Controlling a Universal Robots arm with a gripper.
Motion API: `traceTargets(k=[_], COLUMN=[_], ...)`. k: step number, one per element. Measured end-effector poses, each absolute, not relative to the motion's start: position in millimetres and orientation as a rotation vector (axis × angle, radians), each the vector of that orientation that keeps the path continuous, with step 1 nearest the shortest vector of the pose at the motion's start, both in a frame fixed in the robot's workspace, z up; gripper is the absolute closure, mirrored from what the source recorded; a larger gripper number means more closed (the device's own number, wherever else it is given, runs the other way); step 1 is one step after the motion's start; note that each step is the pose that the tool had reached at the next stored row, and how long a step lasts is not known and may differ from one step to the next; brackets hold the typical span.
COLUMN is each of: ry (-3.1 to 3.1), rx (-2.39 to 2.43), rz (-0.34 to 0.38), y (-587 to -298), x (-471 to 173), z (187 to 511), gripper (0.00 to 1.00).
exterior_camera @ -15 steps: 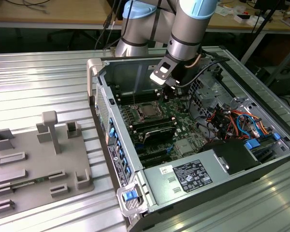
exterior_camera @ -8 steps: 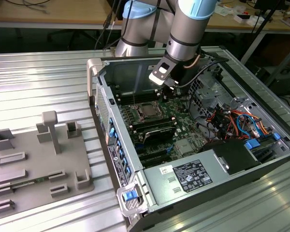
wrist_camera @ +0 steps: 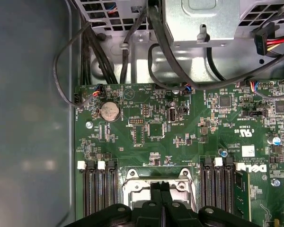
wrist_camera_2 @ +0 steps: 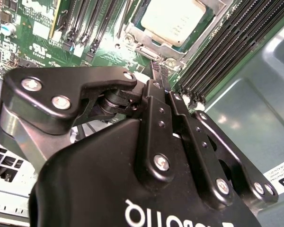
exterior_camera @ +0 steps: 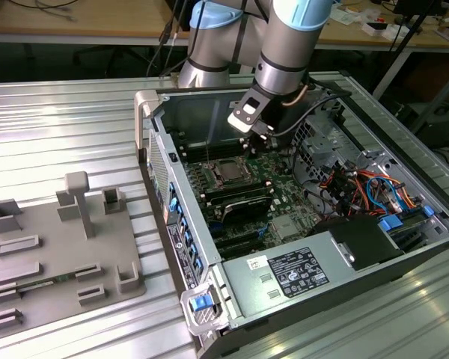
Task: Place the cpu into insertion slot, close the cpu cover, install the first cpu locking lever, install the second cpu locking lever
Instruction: 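Close the cpu cover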
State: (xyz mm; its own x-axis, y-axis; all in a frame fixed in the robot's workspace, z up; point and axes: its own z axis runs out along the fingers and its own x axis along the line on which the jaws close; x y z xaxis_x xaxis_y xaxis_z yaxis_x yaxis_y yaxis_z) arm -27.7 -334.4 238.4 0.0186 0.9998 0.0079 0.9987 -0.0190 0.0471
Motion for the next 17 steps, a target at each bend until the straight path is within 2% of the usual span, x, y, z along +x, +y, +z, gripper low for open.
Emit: traceTargets(k=[17], ry=[2.181], rx=[2.222], rz=[0.062], y=[-334], x=[-45], z=[234], gripper=[0.89])
